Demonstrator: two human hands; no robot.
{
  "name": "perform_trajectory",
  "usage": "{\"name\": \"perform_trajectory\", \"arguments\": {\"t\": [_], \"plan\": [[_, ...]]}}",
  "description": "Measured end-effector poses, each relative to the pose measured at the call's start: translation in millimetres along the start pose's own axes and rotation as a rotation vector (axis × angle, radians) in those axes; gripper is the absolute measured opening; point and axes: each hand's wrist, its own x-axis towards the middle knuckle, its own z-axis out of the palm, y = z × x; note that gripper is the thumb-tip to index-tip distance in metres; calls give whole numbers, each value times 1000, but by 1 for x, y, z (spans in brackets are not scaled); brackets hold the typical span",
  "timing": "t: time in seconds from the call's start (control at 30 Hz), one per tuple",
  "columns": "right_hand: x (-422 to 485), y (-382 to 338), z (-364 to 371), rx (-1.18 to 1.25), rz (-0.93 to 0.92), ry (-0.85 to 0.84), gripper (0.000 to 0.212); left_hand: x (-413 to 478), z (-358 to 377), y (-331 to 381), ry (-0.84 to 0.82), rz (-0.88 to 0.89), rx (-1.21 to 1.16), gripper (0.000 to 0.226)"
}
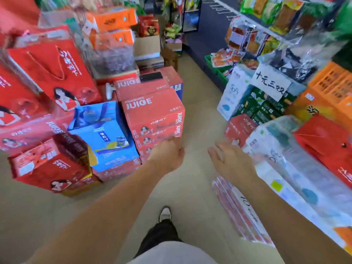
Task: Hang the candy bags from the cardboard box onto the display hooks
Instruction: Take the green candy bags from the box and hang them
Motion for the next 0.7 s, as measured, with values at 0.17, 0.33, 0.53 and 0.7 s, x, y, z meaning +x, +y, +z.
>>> {"name": "perform_trajectory", "arguments": {"t": [0.17, 0.33, 0.53, 0.7], "plan": [[60, -10, 10, 51, 90, -55, 43, 60, 11, -34, -81, -1, -70, 39], [127, 7, 8, 81, 136, -25, 30, 130, 16, -38, -198, 0, -75, 51], [211, 57, 15, -20, 107, 83, 16, 267, -2, -25, -220, 151, 113, 42], [316, 114, 8, 27, 83, -24, 41, 367, 10, 11, -243, 90, 31, 52]]}}
